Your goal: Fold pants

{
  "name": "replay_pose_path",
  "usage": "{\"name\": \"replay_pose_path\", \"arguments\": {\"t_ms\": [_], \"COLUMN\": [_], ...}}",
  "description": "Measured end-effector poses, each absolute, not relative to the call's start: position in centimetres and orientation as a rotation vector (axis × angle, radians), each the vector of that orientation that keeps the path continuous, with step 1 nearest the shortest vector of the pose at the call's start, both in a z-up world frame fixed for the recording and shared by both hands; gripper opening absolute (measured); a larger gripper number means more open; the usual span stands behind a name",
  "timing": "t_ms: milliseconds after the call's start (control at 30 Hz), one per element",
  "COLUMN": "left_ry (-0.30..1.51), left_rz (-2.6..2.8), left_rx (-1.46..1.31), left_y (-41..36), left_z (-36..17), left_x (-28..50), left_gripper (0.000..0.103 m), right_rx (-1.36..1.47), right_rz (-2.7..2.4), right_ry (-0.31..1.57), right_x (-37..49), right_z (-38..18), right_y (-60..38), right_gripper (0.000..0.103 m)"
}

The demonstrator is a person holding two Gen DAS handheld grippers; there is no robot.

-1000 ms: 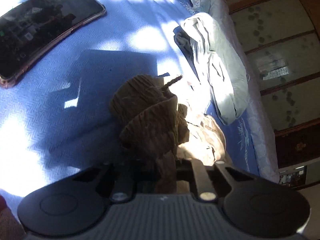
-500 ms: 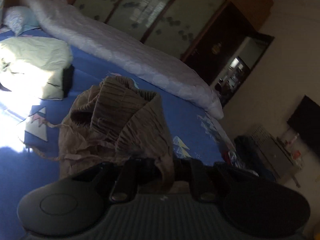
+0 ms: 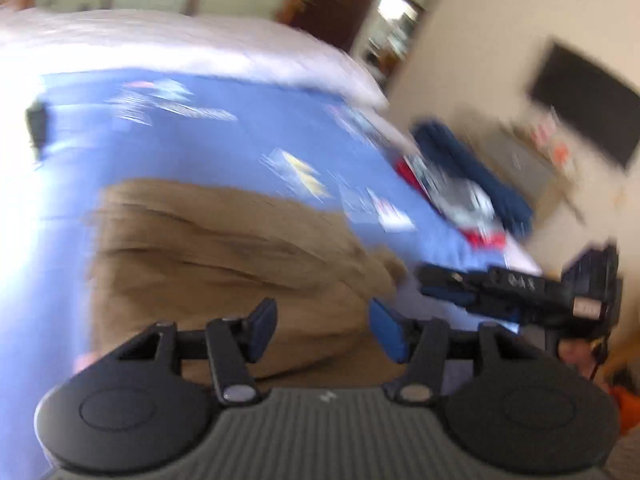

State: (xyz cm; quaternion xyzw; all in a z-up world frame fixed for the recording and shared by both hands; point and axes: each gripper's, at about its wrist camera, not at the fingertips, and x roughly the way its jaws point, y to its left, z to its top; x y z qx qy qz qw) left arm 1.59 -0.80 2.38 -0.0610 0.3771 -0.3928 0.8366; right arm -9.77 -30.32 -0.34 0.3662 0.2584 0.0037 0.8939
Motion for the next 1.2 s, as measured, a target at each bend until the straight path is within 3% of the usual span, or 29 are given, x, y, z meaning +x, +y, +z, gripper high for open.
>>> {"name": "replay_pose_path", "arguments": {"t_ms": [133, 300, 333, 400, 433, 600, 833, 933, 1067, 1200], "left_ry": [0.826, 0.936, 0.972, 1.020, 1.029, 1.020, 1.040, 1.051, 1.040, 1.029], "left_rz": [-0.628, -0.489, -0.481, -0.503, -0.513, -0.563, -0.518, -0.516, -0.489, -0.432], "left_rx": [-0.286, -0.429, -0.443, -0.456, -0.433, -0.264, -0.203, -0.223, -0.276, -0.270], "left_y": [5.0, 7.2, 7.0, 6.6, 6.2, 4.9, 4.0, 4.4, 6.3, 7.8], "left_z": [1.5, -2.5, -3.5, -5.1, -5.4, -4.0, -5.1, -4.5, -3.3, -2.4], "left_x": [3.4, 5.7, 6.1, 6.2, 6.1, 4.9, 4.9, 5.2, 5.3, 5.4], "left_gripper": [0.055, 0.049, 0.044, 0.034, 0.025, 0.018, 0.022, 0.029, 0.040, 0.046], "right_rx": [0.737, 0.616, 0.585, 0.524, 0.505, 0.539, 0.502, 0.548, 0.627, 0.652], "right_rz": [0.050, 0.074, 0.066, 0.041, 0.022, -0.054, -0.076, -0.048, -0.061, -0.075], "right_ry": [0.490, 0.544, 0.580, 0.659, 0.697, 0.675, 0.699, 0.692, 0.632, 0.591], "right_x": [-7.7, -5.3, -5.0, -4.8, -4.8, -6.9, -6.3, -6.8, -8.8, -10.2], "right_z": [0.8, 0.4, -0.1, -1.8, -2.7, -2.6, -3.5, -3.0, -1.8, -0.6], "right_y": [-29.8, -27.5, -26.9, -25.9, -25.8, -27.6, -26.6, -27.4, -28.7, -30.0], "right_gripper": [0.059, 0.060, 0.060, 0.035, 0.015, 0.010, 0.011, 0.019, 0.051, 0.055]}}
